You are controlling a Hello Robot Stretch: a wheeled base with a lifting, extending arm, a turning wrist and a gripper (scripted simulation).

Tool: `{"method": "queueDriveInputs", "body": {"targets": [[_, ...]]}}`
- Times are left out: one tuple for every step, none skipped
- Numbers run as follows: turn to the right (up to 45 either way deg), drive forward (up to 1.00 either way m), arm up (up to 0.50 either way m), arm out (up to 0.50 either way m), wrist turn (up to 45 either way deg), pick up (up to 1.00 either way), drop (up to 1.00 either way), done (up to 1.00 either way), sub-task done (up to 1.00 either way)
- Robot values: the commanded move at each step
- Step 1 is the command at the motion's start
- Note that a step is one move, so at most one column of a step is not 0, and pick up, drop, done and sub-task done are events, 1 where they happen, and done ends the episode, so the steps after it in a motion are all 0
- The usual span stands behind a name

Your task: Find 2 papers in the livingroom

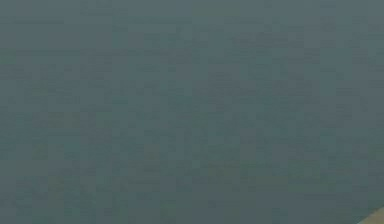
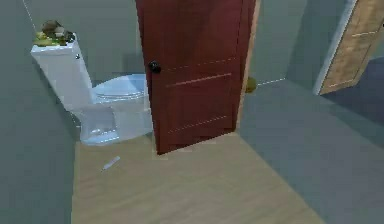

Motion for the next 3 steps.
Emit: {"method": "queueDriveInputs", "body": {"targets": [[45.0, 0.0, 0.0, 0.0, 0.0, 0.0, 0.0, 0.0, 0.0], [42.0, 0.0, 0.0, 0.0, 0.0, 0.0, 0.0, 0.0, 0.0], [0.0, 0.3, 0.0, 0.0, 0.0, 0.0, 0.0, 0.0, 0.0]]}}
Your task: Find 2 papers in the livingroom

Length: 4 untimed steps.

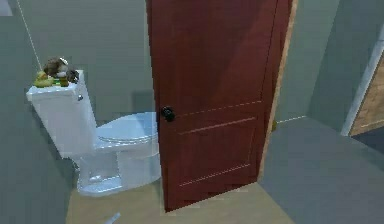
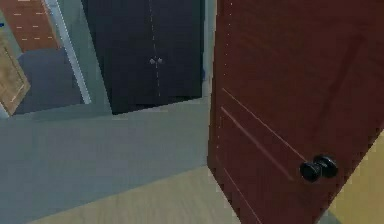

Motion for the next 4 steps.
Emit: {"method": "queueDriveInputs", "body": {"targets": [[45.0, 0.0, 0.0, 0.0, 0.0, 0.0, 0.0, 0.0, 0.0], [45.0, 0.0, 0.0, 0.0, 0.0, 0.0, 0.0, 0.0, 0.0], [45.0, 0.0, 0.0, 0.0, 0.0, 0.0, 0.0, 0.0, 0.0], [33.0, 0.0, 0.0, 0.0, 0.0, 0.0, 0.0, 0.0, 0.0]]}}
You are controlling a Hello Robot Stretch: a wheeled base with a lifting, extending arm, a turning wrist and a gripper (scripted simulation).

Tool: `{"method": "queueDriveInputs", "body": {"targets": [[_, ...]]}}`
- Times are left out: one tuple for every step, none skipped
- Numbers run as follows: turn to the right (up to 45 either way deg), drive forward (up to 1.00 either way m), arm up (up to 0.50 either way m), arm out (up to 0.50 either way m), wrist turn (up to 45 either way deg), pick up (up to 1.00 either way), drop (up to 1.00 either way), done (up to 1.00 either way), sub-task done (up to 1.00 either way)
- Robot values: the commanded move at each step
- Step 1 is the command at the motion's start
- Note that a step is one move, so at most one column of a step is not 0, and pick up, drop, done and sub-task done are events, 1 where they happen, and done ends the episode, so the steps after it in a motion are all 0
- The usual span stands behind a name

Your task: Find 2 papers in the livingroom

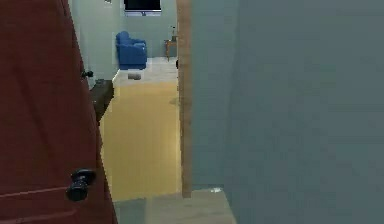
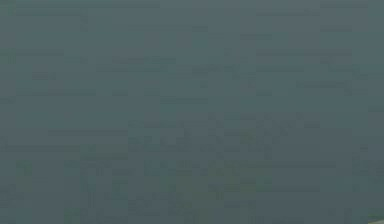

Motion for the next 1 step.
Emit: {"method": "queueDriveInputs", "body": {"targets": [[0.0, 0.75, 0.0, 0.0, 0.0, 0.0, 0.0, 0.0, 0.0]]}}
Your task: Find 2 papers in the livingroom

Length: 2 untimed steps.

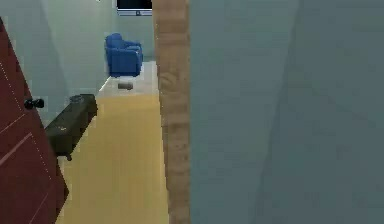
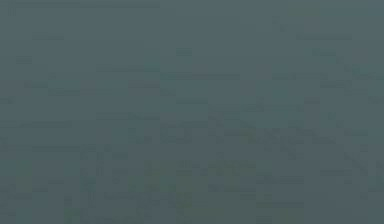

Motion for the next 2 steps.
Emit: {"method": "queueDriveInputs", "body": {"targets": [[-45.0, 0.0, 0.0, 0.0, 0.0, 0.0, 0.0, 0.0, 0.0], [-6.0, 0.0, 0.0, 0.0, 0.0, 0.0, 0.0, 0.0, 0.0]]}}
